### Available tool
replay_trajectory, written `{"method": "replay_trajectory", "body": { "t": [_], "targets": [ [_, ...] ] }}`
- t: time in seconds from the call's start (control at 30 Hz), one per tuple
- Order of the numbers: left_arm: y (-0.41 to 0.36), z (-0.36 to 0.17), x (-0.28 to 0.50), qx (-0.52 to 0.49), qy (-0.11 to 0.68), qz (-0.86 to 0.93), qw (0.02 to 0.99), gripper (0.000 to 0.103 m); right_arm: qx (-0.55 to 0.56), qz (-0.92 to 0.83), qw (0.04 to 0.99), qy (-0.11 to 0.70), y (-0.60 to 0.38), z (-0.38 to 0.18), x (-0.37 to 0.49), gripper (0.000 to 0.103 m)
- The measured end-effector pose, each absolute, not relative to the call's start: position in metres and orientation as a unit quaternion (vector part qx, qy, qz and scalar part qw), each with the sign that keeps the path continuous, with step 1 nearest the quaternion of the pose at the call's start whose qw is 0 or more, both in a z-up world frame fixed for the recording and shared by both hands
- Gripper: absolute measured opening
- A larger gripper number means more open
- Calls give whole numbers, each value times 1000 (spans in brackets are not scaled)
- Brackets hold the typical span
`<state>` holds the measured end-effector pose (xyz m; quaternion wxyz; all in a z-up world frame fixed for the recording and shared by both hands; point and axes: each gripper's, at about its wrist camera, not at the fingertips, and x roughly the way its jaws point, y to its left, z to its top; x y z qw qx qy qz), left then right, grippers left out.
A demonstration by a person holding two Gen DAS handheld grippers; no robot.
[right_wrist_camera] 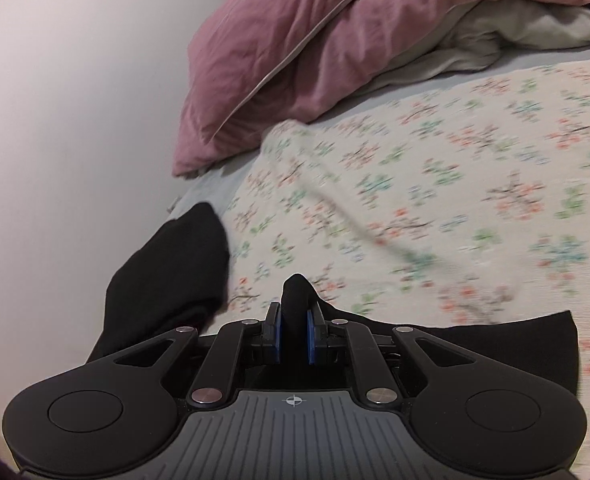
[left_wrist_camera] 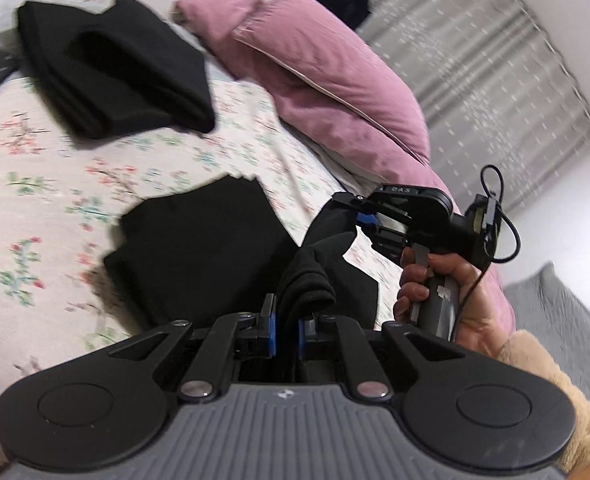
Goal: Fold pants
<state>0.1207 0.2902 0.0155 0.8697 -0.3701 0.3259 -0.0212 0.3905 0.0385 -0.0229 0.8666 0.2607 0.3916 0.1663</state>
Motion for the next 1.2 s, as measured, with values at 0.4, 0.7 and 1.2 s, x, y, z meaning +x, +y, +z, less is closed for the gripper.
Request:
{"method": "replay_trajectory", "body": {
  "t": [0.4, 0.7, 1.2],
  "targets": [
    [336, -8, 124, -399, 351, 33, 846, 33, 241, 179, 859, 415, 102, -47, 417, 12],
    [336, 3, 132, -309, 388, 10, 868, 66, 243, 188, 853, 422, 100, -50, 415, 32],
    [333, 15, 221, -190, 417, -112, 882, 88, 204, 212, 864, 408, 22, -21, 313, 94]
  ]
}}
